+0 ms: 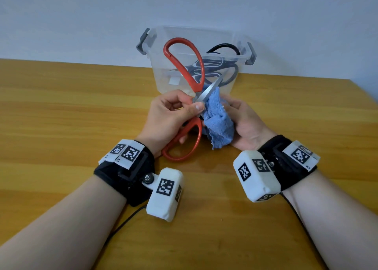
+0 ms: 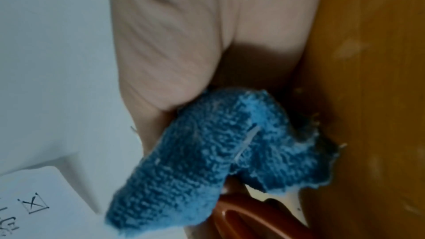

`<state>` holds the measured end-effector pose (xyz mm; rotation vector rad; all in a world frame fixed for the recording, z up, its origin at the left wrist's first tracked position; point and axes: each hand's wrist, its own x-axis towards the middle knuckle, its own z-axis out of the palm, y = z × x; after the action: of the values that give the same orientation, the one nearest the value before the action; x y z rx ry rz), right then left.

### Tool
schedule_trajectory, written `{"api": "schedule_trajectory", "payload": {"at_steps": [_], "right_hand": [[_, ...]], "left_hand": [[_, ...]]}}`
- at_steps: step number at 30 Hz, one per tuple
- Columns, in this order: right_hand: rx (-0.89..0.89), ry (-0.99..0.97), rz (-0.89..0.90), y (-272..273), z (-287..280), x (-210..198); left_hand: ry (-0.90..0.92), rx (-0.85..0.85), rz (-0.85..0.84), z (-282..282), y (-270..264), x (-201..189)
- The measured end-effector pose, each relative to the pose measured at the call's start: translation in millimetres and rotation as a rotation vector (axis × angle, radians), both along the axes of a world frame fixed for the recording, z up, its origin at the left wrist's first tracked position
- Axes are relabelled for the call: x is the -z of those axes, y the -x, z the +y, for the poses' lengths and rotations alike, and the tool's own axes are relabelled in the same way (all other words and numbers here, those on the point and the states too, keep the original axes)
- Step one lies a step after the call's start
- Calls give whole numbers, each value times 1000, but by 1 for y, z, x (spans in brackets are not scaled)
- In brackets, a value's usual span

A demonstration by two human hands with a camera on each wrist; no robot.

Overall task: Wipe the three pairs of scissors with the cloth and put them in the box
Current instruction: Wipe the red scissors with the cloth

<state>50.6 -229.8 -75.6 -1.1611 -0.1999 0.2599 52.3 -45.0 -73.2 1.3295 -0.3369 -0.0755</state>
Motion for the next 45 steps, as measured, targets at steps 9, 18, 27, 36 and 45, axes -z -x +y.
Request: {"api": "schedule_trajectory", "payload": {"at_steps": [9, 18, 27, 36, 45], "right_hand": [[274, 253, -62, 0, 9, 4], [476, 208, -56, 3, 22, 3], [490, 126, -12, 5, 18, -1], [555, 60, 31, 4, 15, -5], [672, -10, 67, 0, 5, -8]], "left_hand": [[-227, 19, -23, -1, -7, 8], [-287, 25, -62, -2, -7, 7], [-251, 24, -47, -4, -7, 6], [-243, 35, -40, -3, -5, 3], [-191, 36, 18, -4, -1, 2]]}}
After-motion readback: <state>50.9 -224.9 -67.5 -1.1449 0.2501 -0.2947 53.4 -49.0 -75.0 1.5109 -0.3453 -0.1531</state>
